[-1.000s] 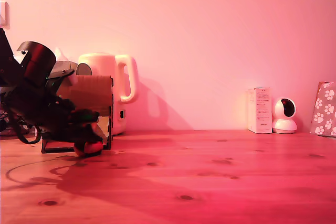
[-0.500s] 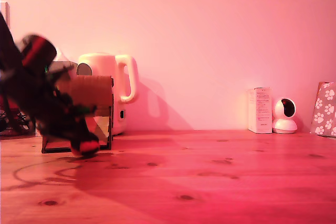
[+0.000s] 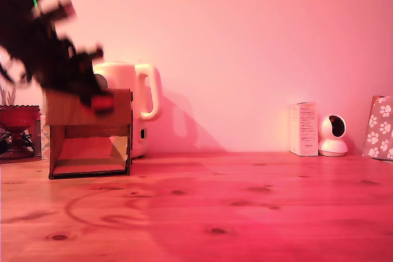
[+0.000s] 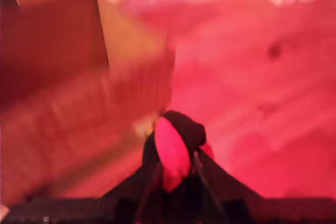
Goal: Drop the footbag into the cardboard dice tower
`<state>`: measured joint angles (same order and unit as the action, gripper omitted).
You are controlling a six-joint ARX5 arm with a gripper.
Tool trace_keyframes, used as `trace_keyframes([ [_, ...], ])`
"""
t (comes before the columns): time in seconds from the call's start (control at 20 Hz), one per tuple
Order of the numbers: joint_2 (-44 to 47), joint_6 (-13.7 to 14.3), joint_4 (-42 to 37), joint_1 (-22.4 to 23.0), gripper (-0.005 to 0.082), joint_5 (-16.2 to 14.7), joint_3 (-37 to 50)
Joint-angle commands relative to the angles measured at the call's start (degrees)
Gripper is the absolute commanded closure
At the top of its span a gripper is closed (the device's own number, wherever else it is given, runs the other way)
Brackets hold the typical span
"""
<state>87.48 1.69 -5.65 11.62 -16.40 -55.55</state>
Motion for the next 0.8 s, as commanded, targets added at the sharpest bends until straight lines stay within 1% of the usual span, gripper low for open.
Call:
trace_keyframes([
  [0.0,-2.12,-0.2,-2.05,0.13,0.0662,-0.07,1.03],
  [0.2,-4.61,-0.15,-9.38,0.13,0.0662,0.81,1.03],
  [0.4,-4.09,-0.15,-15.89,-0.13,0.0662,3.67,0.98],
  [0.55,-2.45,-0.17,-16.68,-1.31,0.0661,3.63,-0.35],
  [0.75,1.97,-0.15,-16.65,-1.4,0.0659,3.63,-4.22],
])
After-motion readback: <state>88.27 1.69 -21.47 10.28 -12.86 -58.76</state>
